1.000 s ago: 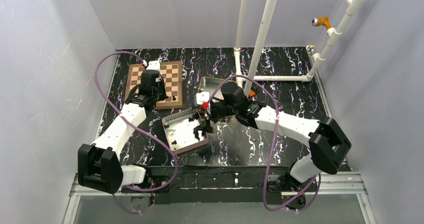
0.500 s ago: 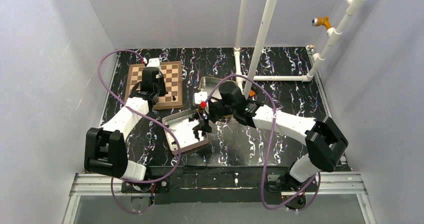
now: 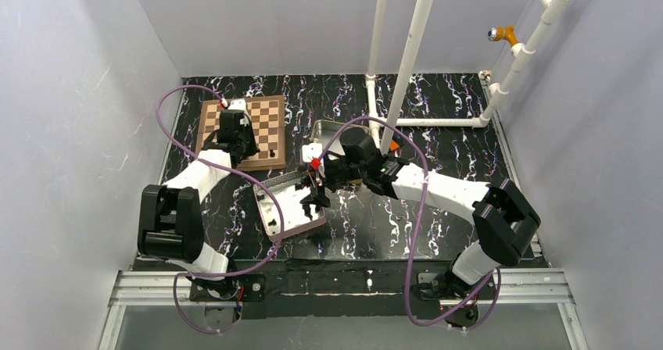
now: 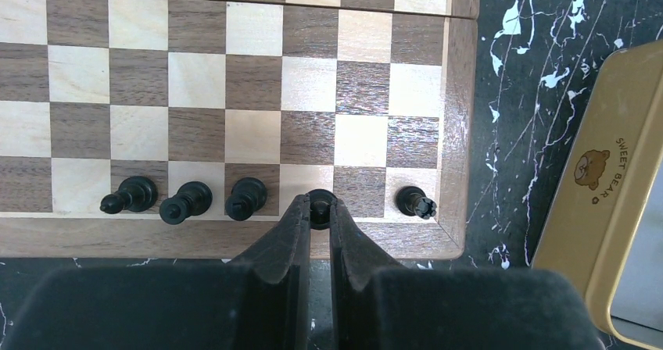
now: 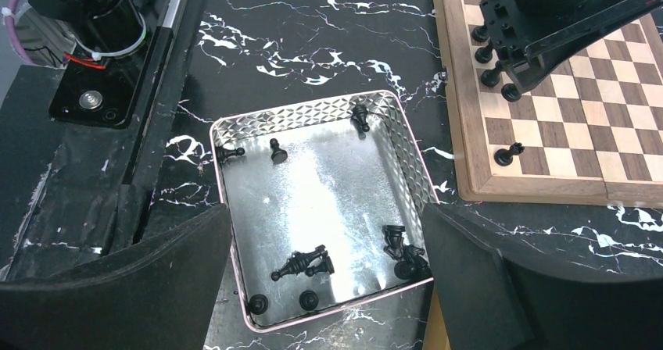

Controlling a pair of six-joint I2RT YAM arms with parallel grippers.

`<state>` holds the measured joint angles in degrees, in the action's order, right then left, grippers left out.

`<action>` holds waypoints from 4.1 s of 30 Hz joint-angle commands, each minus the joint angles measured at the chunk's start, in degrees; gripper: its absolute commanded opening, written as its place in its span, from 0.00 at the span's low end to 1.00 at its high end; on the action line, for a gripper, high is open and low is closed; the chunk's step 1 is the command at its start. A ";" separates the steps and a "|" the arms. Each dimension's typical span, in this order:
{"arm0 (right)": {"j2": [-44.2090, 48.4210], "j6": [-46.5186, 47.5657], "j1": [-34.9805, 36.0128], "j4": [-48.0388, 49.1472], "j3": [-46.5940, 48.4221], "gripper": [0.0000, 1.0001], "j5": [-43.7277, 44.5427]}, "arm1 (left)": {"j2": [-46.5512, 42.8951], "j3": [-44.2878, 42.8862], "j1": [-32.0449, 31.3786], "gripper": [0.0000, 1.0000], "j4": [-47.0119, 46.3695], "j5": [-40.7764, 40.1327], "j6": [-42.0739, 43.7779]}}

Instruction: Set up the chess pieces on the board

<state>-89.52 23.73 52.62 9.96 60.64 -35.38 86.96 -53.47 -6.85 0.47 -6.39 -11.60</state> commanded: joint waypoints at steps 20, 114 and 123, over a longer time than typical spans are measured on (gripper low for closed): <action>-1.49 -0.78 -0.33 2.02 2.81 0.99 -0.74 | 4.89 -2.57 0.94 0.00 0.05 0.84 0.61; -0.90 -1.67 -0.50 3.05 1.59 0.98 -1.30 | 3.17 -2.71 0.96 0.16 4.04 -0.08 4.21; -0.86 -1.67 -0.50 3.05 1.50 0.99 -1.20 | 3.44 -3.21 0.96 0.21 4.16 0.13 4.21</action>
<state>-90.52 22.59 52.45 10.46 60.77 -35.79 92.90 -55.35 -6.15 3.53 -6.11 -7.88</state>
